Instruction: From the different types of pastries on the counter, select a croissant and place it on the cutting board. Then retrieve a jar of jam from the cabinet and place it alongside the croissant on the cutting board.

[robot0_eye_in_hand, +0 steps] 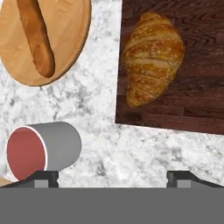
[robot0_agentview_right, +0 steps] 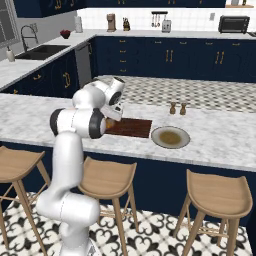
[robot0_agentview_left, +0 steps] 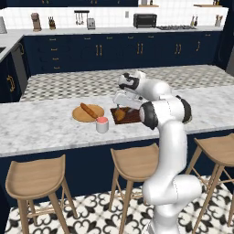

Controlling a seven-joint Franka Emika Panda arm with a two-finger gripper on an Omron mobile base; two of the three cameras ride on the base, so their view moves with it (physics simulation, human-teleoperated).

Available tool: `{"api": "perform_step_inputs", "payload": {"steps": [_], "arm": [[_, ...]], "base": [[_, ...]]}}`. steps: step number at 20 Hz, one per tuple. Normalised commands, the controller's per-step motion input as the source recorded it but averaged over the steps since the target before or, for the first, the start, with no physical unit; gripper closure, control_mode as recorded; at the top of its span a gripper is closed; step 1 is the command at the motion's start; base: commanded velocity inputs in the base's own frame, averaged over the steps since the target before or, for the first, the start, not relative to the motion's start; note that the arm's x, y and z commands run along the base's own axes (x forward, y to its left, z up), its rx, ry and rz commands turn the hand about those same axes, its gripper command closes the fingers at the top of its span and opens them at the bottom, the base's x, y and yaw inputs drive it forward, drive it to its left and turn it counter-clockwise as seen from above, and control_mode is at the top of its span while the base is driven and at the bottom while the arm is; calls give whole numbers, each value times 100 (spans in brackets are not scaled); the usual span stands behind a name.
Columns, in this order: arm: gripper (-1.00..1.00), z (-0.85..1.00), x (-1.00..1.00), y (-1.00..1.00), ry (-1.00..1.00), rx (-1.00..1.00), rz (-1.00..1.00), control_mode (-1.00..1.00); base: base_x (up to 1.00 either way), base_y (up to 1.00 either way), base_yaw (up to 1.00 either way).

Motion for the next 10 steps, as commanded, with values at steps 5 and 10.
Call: {"api": "perform_step_inputs", "payload": {"steps": [5, 10], "arm": [[-100, 0, -99, -31, -27, 2, 0, -100], [-100, 43, -89, -45, -16, 3, 0, -100]], "base": [[0, 0, 0], [0, 0, 0]]}}
